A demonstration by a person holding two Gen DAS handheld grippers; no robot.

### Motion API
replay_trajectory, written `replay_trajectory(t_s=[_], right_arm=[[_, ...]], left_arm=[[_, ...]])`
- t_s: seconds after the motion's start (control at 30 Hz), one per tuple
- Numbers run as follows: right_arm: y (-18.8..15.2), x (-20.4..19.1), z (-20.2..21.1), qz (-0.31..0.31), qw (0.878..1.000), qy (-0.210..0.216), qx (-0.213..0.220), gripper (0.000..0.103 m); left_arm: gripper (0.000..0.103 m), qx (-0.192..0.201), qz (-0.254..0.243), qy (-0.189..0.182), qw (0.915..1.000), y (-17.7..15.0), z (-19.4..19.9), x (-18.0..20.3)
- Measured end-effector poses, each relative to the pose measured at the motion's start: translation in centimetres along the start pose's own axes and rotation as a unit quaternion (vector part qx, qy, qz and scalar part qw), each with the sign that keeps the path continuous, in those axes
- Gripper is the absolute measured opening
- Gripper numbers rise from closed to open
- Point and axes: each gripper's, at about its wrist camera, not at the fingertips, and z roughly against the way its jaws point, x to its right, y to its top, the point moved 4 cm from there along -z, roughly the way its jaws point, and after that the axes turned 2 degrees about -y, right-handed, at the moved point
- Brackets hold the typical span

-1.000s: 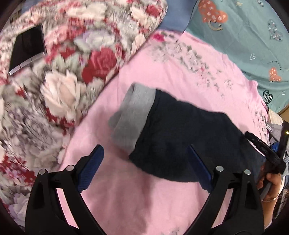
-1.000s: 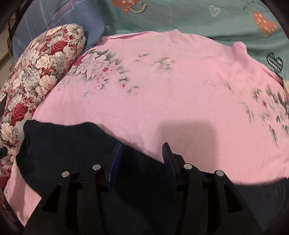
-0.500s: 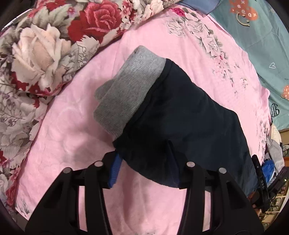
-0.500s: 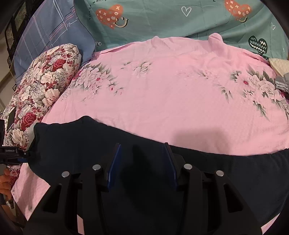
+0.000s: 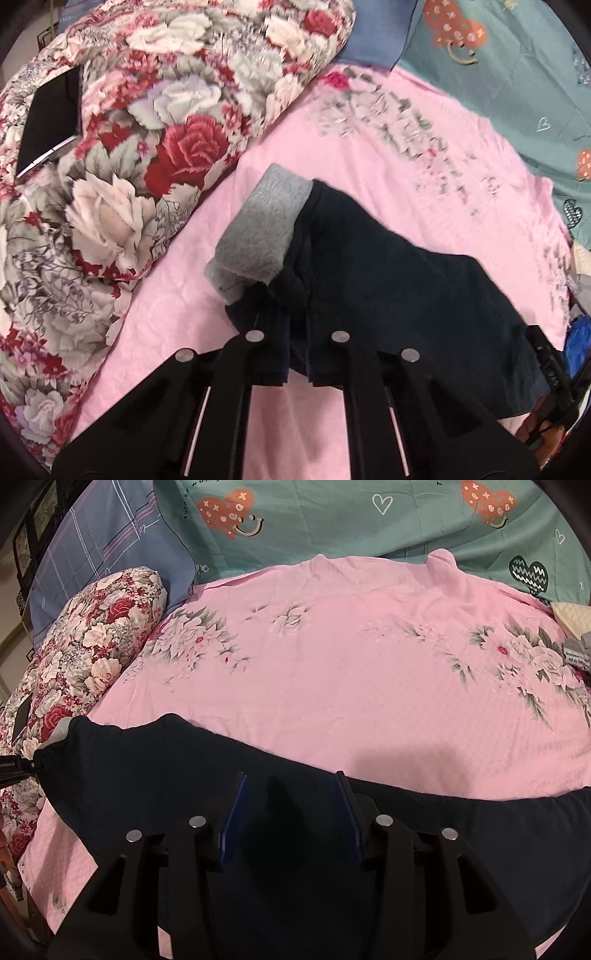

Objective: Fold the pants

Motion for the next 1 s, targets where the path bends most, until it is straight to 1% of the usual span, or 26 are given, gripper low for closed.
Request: replay_trajectory(t_s=[0.03, 0.07, 0.1, 0.13, 0.2, 0.27, 0.3, 0.33, 0.37, 0.4, 0.43, 0.47, 0.5, 0.53, 0.57, 0.63, 0.67, 0.73, 0.77, 0.8, 0.83, 0.87, 0.9, 0.93, 0.97, 1.0], right_arm=[[0.0, 0.1, -0.1, -0.002, 1.000, 0.000, -0.001, 0.047], [0.0, 0.2, -0.2, -0.004, 1.000, -0.001, -0.003, 0.047], [-0.1, 0.3, -0.3, -0.005, 1.000, -0.002, -0.005, 0.047], [-0.2, 0.4, -0.4, -0.007, 1.000, -0.005, -0.009, 0.047], [-0.4, 0.8, -1.0, -0.011, 1.000, -0.016, -0.021, 0.047], [-0.8, 1.2, -1.8, -0.011, 0.999, -0.028, -0.038, 0.048], [-0.9, 1.4, -1.9, -0.008, 0.999, -0.026, -0.040, 0.048], [-0.8, 1.5, -1.8, -0.009, 0.999, -0.023, -0.043, 0.048], [-0.8, 1.8, -1.5, -0.016, 0.999, -0.018, -0.048, 0.049], [-0.8, 2.5, -0.9, -0.034, 0.998, -0.007, -0.050, 0.049], [-0.9, 3.3, 0.0, -0.054, 0.997, -0.001, -0.048, 0.049], [-1.1, 4.2, 1.0, -0.074, 0.996, 0.002, -0.045, 0.050], [-1.5, 5.5, 2.6, -0.099, 0.994, 0.011, -0.037, 0.052], [-2.0, 6.5, 3.9, -0.117, 0.992, 0.021, -0.032, 0.055], [-2.7, 7.5, 5.1, -0.133, 0.990, 0.027, -0.028, 0.055], [-4.8, 9.8, 7.0, -0.151, 0.988, 0.018, -0.036, 0.055], [-5.7, 11.0, 7.5, -0.157, 0.987, 0.007, -0.042, 0.055], [-8.0, 14.7, 8.1, -0.188, 0.980, -0.038, -0.059, 0.054], [-8.9, 17.3, 8.8, -0.225, 0.971, -0.059, -0.052, 0.046], [-9.6, 19.7, 10.2, -0.273, 0.959, -0.072, -0.023, 0.046], [-10.2, 21.3, 11.6, -0.309, 0.945, -0.104, -0.003, 0.041], [-10.8, 22.4, 13.3, -0.339, 0.931, -0.131, 0.021, 0.042], [-11.3, 22.7, 15.1, -0.352, 0.923, -0.148, 0.046, 0.043], [-11.4, 22.4, 15.9, -0.346, 0.925, -0.147, 0.055, 0.054], [-11.6, 21.6, 16.3, -0.328, 0.932, -0.143, 0.047, 0.060], [-11.9, 21.1, 16.1, -0.317, 0.938, -0.140, 0.029, 0.062]], left_arm=[[0.006, -0.024, 0.006, 0.012, 0.9996, -0.3, -1.8, -0.6], [0.010, -0.040, 0.012, 0.016, 0.9990, -0.5, -3.0, -1.1], [0.015, -0.048, 0.017, 0.017, 0.9986, -0.8, -4.0, -1.5], [0.016, -0.043, 0.018, 0.018, 0.9988, -0.9, -4.1, -1.7], [0.022, -0.025, 0.002, 0.031, 0.9992, -0.9, -3.2, -1.3], [0.026, -0.026, -0.020, 0.049, 0.9982, -0.9, -2.4, -0.8], [0.038, -0.025, -0.028, 0.053, 0.9979, -0.9, -1.9, -0.5], [0.054, -0.018, -0.034, 0.059, 0.9975, -0.8, -1.2, -0.4], [0.083, 0.013, -0.046, 0.074, 0.9961, -0.6, 0.2, 0.0], [0.087, 0.057, -0.064, 0.087, 0.9925, -0.6, 1.9, 0.6], [0.087, 0.083, -0.079, 0.099, 0.9884, -0.8, 3.0, 1.1], [0.088, 0.118, -0.112, 0.122, 0.9791, -1.0, 4.3, 2.1], [0.092, 0.135, -0.136, 0.129, 0.9729, -1.2, 4.9, 2.9], [0.093, 0.142, -0.158, 0.125, 0.9691, -1.4, 5.2, 3.7], [0.094, 0.136, -0.175, 0.103, 0.9697, -1.7, 5.0, 4.5], [0.094, 0.108, -0.183, 0.056, 0.9755, -2.2, 3.8, 5.5], [0.094, 0.080, -0.181, 0.034, 0.9797, -2.3, 2.3, 5.8], [0.094, 0.042, -0.172, 0.020, 0.9839, -2.6, 0.0, 5.9], [0.094, 0.017, -0.166, 0.019, 0.9858, -2.9, -1.4, 5.6], [0.093, -0.008, -0.158, 0.025, 0.9871, -3.1, -2.6, 5.3], [0.092, -0.019, -0.154, 0.027, 0.9876, -3.2, -3.2, 5.2], [0.092, -0.022, -0.153, 0.024, 0.9877, -3.3, -3.4, 5.0], [0.092, -0.018, -0.157, 0.023, 0.9872, -3.4, -3.3, 5.0], [0.092, -0.015, -0.163, 0.025, 0.9862, -3.5, -3.2, 5.0], [0.093, -0.015, -0.171, 0.027, 0.9848, -3.7, -3.2, 5.1], [0.094, -0.016, -0.175, 0.027, 0.9841, -3.9, -3.2, 5.1]])
